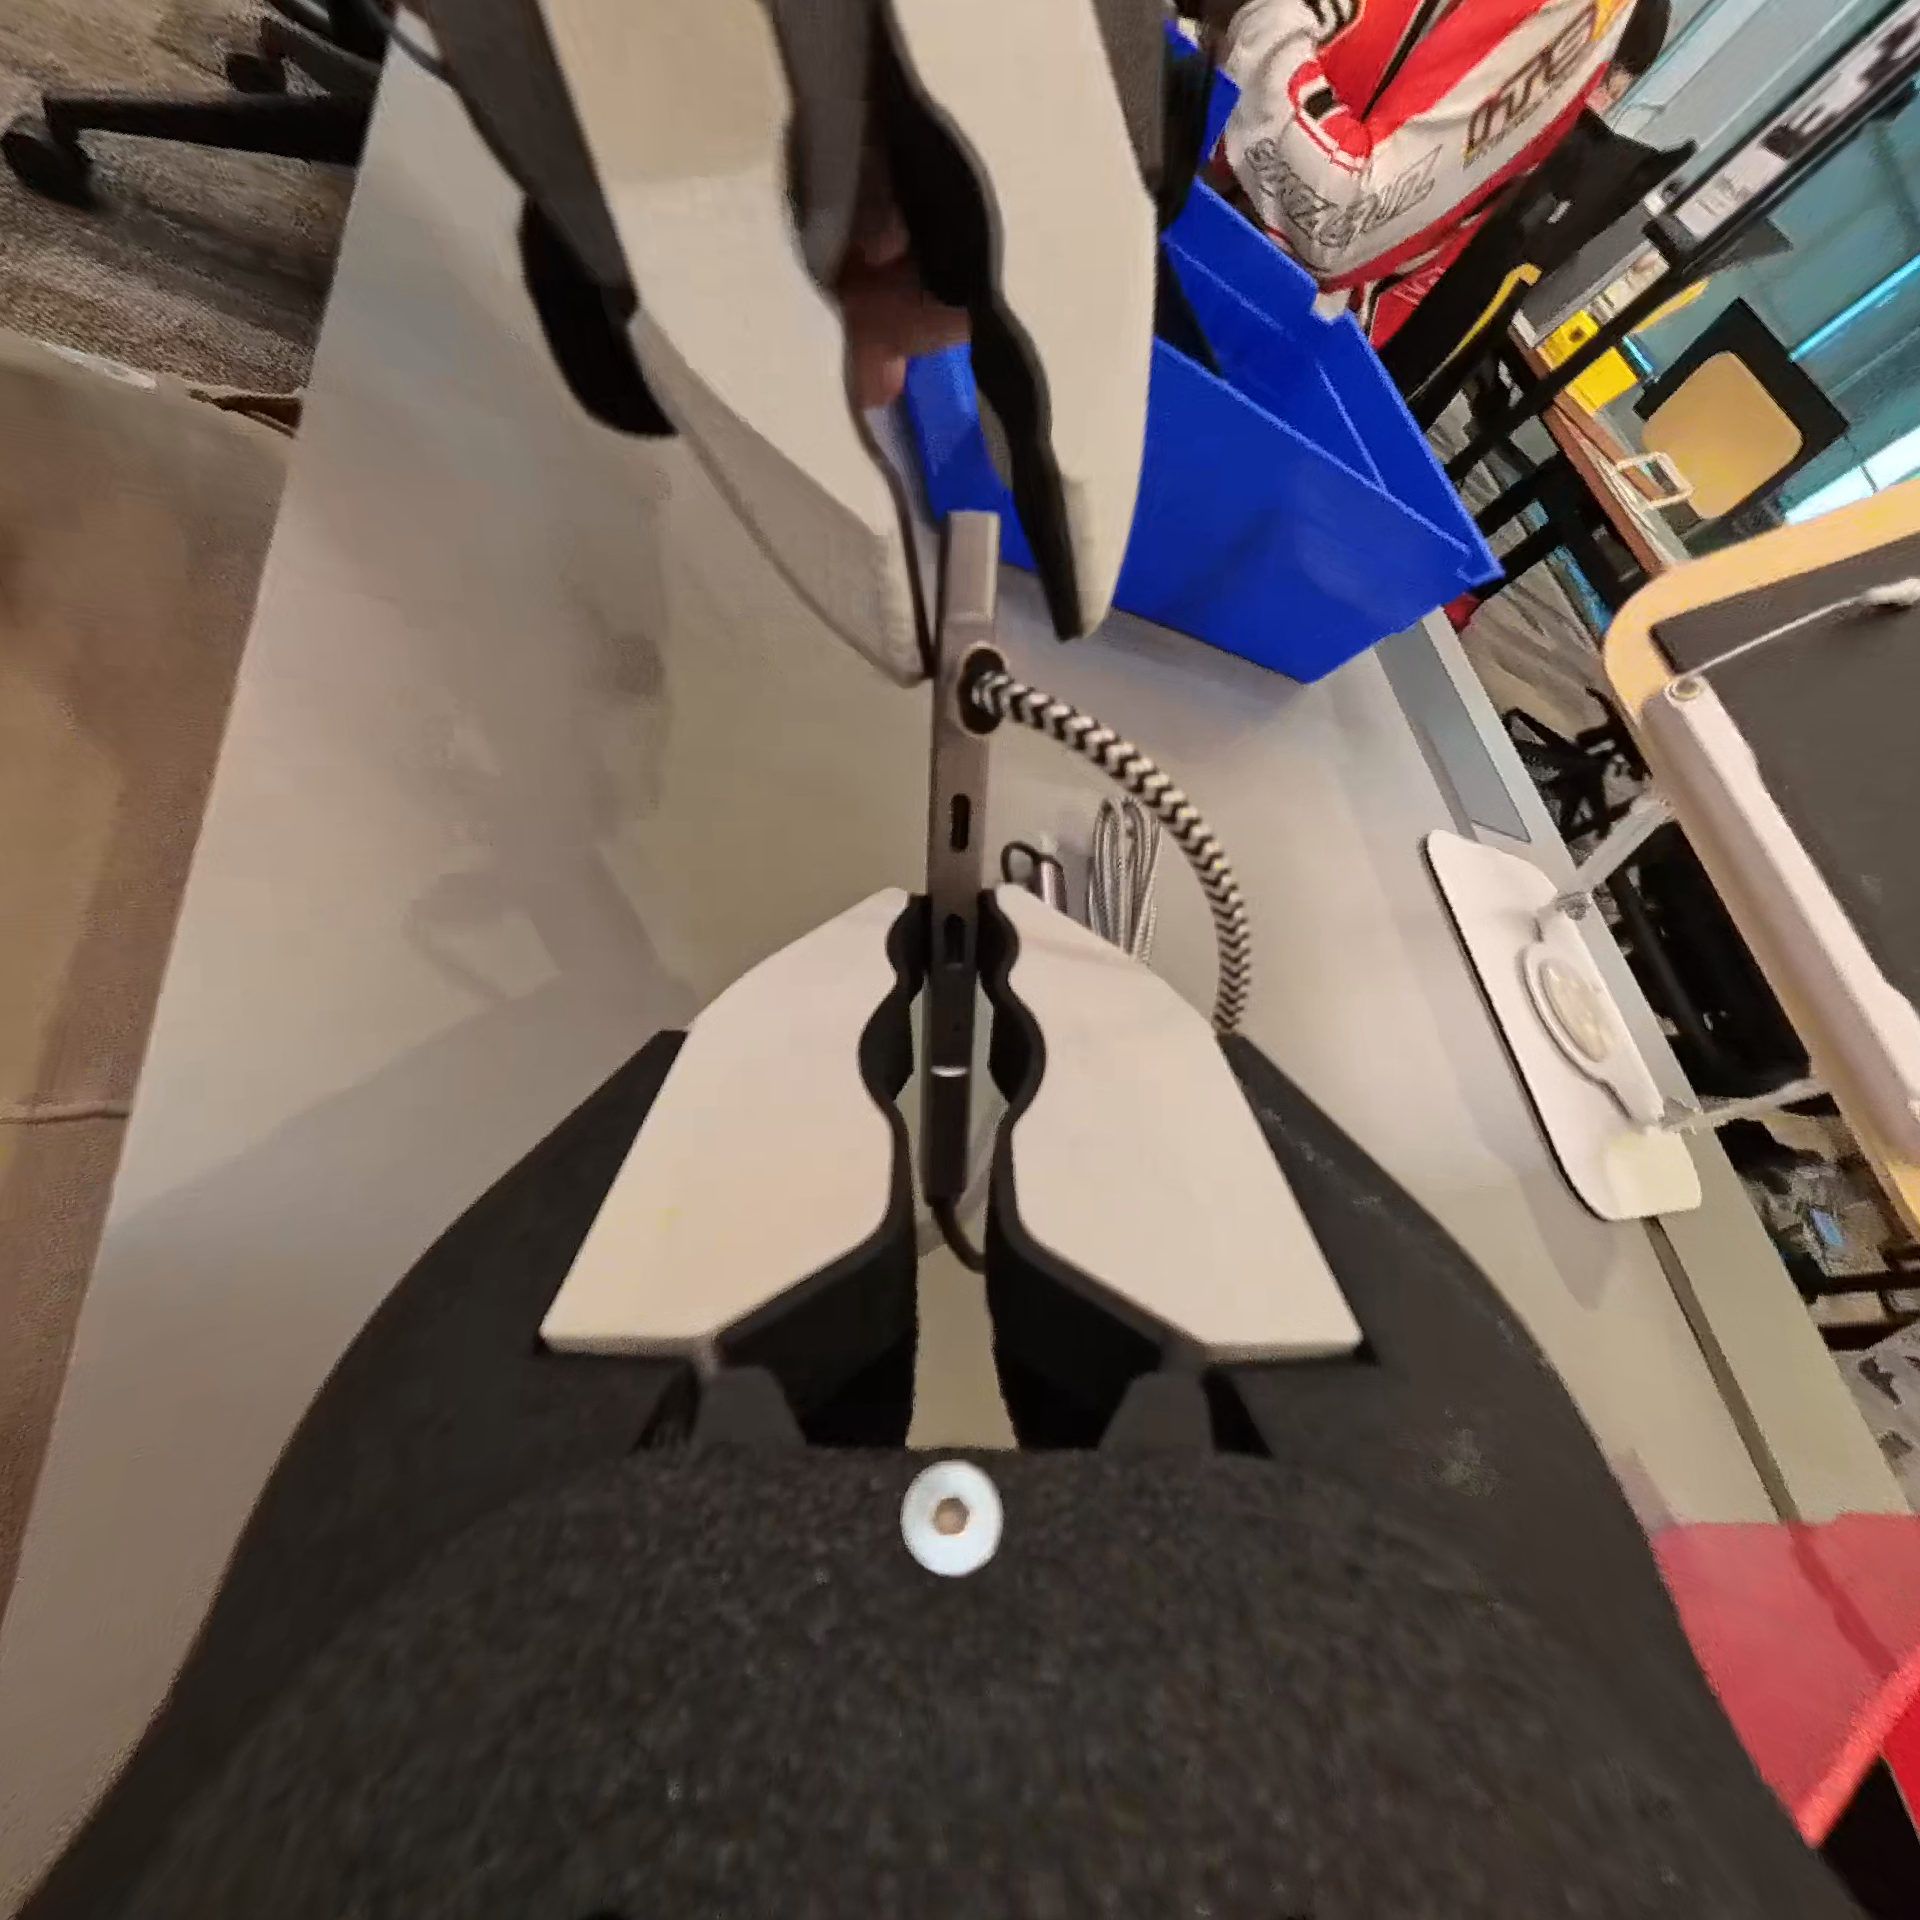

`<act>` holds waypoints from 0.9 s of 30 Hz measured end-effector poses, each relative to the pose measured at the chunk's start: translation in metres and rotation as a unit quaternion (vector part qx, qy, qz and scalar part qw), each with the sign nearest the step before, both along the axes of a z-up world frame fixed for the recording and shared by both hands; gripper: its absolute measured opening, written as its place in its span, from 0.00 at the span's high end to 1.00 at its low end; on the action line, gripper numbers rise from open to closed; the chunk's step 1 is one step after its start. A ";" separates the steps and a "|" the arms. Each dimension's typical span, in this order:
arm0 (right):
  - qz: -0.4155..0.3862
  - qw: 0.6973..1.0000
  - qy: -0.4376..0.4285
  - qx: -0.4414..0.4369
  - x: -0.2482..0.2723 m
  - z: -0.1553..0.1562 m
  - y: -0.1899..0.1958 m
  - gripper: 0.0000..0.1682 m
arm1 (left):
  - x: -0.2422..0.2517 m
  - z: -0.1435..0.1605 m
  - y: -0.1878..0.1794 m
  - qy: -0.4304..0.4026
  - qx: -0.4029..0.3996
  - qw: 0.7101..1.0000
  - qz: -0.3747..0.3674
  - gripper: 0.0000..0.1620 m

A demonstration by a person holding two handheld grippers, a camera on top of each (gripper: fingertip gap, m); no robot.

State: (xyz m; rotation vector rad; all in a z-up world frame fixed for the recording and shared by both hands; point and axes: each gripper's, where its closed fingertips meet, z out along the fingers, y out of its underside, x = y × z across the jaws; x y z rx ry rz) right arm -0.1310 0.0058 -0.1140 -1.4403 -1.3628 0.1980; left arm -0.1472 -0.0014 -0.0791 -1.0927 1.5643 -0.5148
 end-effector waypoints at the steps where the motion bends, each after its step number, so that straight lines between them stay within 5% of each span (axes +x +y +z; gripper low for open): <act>1: 0.008 1.000 0.001 0.000 -0.002 0.001 -0.001 0.95 | -0.001 0.001 -0.004 -0.025 0.003 1.000 -0.003 0.87; 5: 0.029 0.999 -0.022 -0.013 -0.005 -0.005 -0.006 0.95 | -0.004 -0.007 -0.013 -0.017 0.017 1.000 -0.016 0.91; 10: 0.046 0.998 -0.024 -0.020 -0.008 -0.005 -0.010 0.95 | -0.006 -0.008 -0.020 0.003 -0.068 0.997 -0.045 0.93; 27: 0.042 0.998 -0.031 -0.035 -0.007 -0.015 -0.007 0.95 | 0.000 -0.025 -0.014 0.021 -0.037 0.996 -0.073 0.94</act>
